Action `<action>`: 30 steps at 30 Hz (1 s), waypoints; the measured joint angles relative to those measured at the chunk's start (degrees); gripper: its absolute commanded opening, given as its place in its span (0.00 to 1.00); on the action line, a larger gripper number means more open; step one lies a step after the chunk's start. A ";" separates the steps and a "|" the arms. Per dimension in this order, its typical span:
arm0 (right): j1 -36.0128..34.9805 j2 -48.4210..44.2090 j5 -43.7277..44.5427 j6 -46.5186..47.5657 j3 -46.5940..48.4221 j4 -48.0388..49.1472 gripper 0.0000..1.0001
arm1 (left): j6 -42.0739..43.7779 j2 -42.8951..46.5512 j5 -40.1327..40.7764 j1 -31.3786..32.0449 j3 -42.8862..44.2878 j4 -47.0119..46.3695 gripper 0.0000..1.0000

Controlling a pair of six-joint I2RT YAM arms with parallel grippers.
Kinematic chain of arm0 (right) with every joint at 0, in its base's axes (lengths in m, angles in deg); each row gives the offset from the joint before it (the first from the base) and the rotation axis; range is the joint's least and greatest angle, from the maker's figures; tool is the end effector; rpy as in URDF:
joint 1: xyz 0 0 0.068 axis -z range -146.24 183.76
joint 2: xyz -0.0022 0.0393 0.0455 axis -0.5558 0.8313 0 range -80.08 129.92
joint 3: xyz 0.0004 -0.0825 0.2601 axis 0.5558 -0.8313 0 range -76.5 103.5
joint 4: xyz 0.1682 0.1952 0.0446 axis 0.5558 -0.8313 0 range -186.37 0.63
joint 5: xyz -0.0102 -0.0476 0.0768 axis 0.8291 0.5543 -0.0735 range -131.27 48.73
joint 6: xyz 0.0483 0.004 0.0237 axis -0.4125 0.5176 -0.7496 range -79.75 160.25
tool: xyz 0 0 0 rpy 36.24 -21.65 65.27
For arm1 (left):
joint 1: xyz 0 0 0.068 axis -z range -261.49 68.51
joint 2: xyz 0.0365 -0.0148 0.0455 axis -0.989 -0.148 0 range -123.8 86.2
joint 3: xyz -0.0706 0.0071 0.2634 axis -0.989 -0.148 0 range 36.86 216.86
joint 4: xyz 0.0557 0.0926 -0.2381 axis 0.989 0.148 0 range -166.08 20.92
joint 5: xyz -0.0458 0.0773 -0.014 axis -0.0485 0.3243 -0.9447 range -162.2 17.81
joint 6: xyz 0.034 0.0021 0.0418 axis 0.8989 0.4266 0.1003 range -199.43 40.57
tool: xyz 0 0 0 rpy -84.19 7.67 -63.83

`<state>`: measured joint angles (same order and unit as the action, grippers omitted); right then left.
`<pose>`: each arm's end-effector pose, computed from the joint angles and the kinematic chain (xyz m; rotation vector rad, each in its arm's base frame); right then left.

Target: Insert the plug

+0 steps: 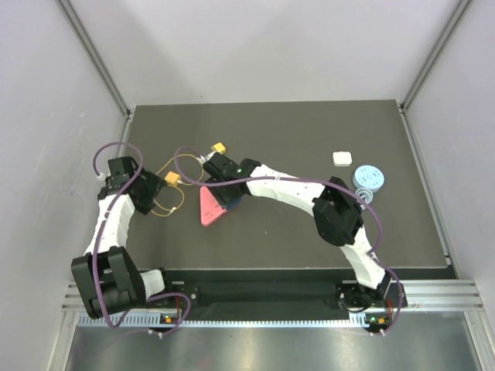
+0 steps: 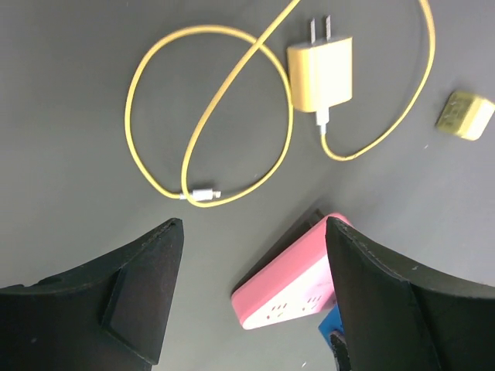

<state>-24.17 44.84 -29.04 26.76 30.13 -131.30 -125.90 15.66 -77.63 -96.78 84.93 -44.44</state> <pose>0.2595 0.3999 0.2156 -0.9123 2.4283 0.1770 0.2379 0.0616 0.2356 -1.2715 2.2019 -0.3375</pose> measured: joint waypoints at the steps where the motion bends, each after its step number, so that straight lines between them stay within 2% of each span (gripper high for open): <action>1: 0.09 0.42 -0.26 0.31 0.61 -0.33 0.00 | -0.13 0.24 0.39 0.00 0.00 -0.33 0.77; 6: 0.35 4.79 -1.60 1.86 5.40 -1.01 0.00 | 0.11 -0.07 -1.90 0.00 -0.70 -2.91 0.60; 8: 0.35 5.62 -1.73 2.43 6.67 -0.98 0.00 | 0.35 -1.33 -4.04 -0.04 -0.90 -3.63 0.58; 13: 0.48 5.79 -2.19 3.37 6.43 0.17 0.00 | 1.01 -4.59 -6.93 -0.04 -1.38 -4.07 0.61; 19: 1.66 1.53 -2.75 2.36 -1.20 6.29 0.00 | 2.80 -4.57 -8.46 -0.04 -1.40 -4.42 0.66; 26: 9.27 -5.81 0.20 -0.72 -11.23 6.99 0.01 | 4.79 -3.93 -9.38 0.15 -0.48 -4.31 0.68; 30: 12.90 -8.41 1.11 -2.93 -14.36 5.14 0.28 | 5.79 -3.54 -9.73 1.49 -0.48 -4.22 0.70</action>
<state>-11.27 36.42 -27.92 23.83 15.77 -126.17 -120.11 12.12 -87.35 -95.29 84.45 -48.66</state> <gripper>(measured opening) 0.601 0.686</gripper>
